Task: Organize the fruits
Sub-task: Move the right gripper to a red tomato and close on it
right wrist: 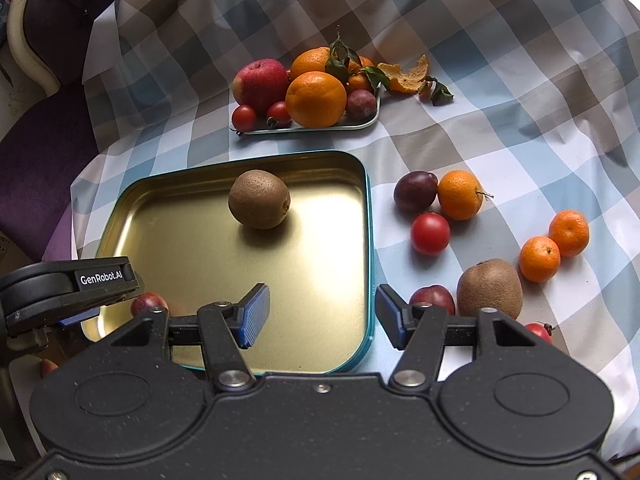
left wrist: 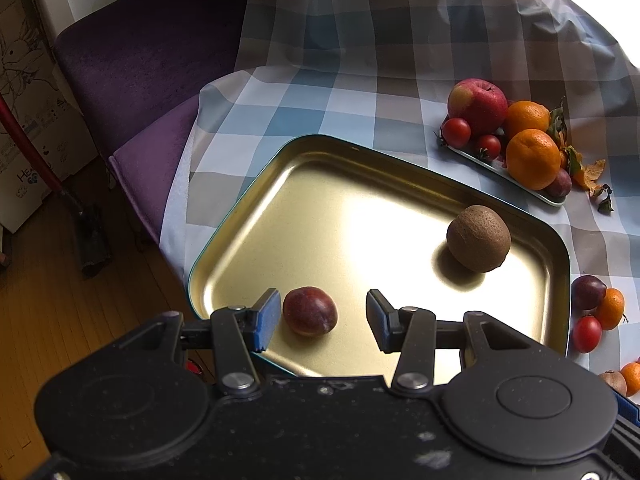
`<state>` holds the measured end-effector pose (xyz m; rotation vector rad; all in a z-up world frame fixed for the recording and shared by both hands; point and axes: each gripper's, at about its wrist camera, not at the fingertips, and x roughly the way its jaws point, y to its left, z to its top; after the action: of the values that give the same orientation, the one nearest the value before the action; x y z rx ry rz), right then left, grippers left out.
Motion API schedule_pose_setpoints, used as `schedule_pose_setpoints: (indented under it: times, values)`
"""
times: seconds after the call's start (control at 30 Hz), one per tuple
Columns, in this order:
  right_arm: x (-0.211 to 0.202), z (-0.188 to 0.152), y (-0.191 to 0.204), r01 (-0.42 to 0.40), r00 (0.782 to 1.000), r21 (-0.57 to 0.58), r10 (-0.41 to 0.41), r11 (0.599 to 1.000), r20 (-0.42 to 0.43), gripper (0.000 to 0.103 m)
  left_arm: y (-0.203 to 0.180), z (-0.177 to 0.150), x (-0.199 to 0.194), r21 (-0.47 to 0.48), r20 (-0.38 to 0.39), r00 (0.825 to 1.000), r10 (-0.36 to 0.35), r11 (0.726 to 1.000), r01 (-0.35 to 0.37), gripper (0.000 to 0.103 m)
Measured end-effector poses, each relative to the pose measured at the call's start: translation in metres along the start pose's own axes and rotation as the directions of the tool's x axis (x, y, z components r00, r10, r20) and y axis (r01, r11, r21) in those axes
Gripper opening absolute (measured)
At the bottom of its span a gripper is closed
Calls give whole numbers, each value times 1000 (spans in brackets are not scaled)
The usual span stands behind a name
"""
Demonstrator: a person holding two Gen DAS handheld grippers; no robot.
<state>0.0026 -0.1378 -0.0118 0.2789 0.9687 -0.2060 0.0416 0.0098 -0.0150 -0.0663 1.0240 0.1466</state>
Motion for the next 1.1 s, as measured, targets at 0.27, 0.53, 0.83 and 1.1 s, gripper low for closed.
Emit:
schedule_pose_setpoints:
  times: [0.27, 0.53, 0.83, 1.1]
  values:
    - [1, 6, -27, 84, 996, -15, -84, 996, -42, 63, -8, -2, -4, 19, 9, 1000, -9, 1000, 9, 48]
    - [-6, 5, -73, 169, 984, 25, -168, 985, -55, 59, -34, -8, -13, 79, 20, 998, -54, 996, 52, 48]
    - [-16, -5, -134, 261, 964, 143, -249, 955, -95, 60, -81, -21, -23, 184, 11, 992, -125, 975, 120, 48]
    - [-29, -18, -148, 210, 977, 139, -214, 968, 13, 60, -121, -38, -29, 289, -27, 979, -200, 937, 199, 48]
